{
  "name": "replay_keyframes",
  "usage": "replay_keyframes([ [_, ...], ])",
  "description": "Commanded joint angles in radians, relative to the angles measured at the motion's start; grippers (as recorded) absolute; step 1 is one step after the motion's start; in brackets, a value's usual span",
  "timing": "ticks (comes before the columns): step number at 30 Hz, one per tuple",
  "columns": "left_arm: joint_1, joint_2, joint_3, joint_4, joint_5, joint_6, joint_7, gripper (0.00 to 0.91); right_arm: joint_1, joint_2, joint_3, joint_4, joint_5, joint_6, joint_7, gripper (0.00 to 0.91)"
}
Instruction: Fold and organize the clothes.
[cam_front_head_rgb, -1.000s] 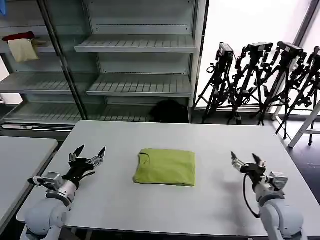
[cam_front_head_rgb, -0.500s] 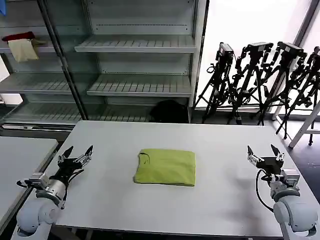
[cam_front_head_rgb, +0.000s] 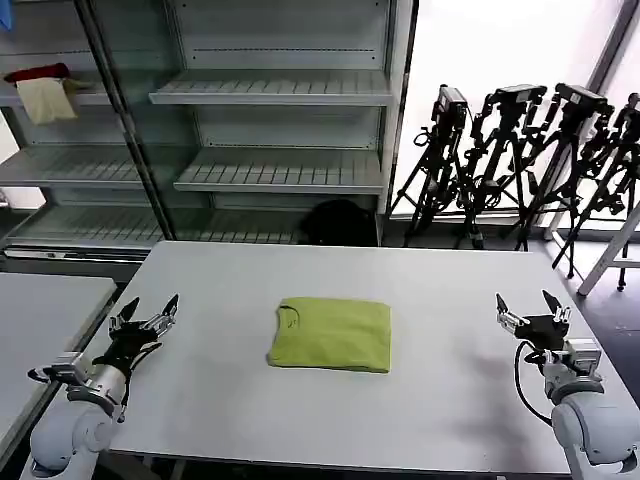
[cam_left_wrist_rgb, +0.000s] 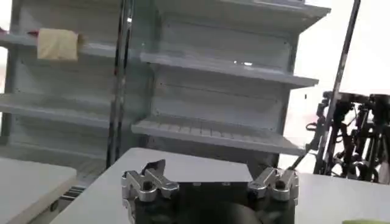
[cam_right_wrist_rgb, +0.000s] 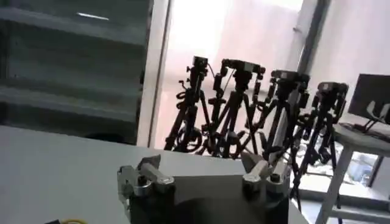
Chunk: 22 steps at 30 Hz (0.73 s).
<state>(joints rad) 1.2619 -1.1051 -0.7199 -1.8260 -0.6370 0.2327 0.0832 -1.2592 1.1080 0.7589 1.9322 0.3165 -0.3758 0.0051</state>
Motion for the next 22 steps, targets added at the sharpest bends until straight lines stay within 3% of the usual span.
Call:
replay_keyframes([
  [1, 0.002, -0.001, 0.0, -0.012, -0.009, -0.014, -0.003, 0.907, -0.003, 0.005, 0.01, 0.019, 0.014, 0.003, -0.004, 0.907],
  [22, 0.025, -0.012, 0.029, -0.023, 0.006, -0.041, -0.002, 0.907, -0.044, 0.032, 0.014, 0.078, 0.034, -0.018, 0.007, 0.907],
])
